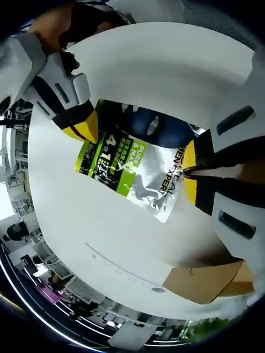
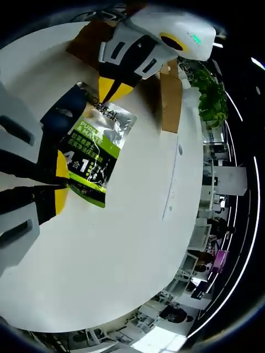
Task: Operate the shoe box by opening the lid, removing the specified soft item, and placing it in the target area until the item is outside and the box remains undamaged.
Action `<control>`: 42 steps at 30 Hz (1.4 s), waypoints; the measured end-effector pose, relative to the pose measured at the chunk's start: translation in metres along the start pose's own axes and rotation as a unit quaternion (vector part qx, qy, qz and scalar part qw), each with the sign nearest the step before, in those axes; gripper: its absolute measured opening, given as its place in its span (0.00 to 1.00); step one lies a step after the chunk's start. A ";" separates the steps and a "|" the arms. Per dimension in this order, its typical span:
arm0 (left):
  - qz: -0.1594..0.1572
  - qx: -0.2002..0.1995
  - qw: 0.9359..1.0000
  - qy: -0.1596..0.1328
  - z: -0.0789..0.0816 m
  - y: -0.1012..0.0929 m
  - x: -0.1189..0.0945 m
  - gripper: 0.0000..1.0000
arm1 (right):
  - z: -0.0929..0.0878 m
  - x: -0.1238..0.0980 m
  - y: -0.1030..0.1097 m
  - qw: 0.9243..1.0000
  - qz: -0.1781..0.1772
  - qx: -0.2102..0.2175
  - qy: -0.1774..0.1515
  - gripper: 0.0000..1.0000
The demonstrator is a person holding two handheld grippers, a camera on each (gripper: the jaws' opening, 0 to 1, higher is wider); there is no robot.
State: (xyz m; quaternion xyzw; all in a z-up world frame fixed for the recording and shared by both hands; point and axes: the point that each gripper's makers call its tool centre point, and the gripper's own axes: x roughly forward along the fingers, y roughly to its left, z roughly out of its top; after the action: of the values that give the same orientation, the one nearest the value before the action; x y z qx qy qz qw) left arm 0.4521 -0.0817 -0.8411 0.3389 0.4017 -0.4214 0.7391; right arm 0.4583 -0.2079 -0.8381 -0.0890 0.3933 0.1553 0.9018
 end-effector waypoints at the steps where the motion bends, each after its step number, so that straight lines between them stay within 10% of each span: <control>1: 0.001 -0.003 1.000 -0.001 0.000 0.000 0.000 0.01 | -0.001 0.000 0.000 1.000 0.000 0.001 0.001 0.00; 42: -0.034 -0.111 0.987 -0.113 0.024 -0.018 -0.080 0.21 | 0.017 -0.068 0.028 0.999 0.029 -0.003 -0.036 0.23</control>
State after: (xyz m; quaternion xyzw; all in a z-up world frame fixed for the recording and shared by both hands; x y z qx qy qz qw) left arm 0.4178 -0.0818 -0.7630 0.1906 0.3715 -0.4348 0.7979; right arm 0.4170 -0.1911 -0.7775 -0.0746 0.3624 0.1852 0.9104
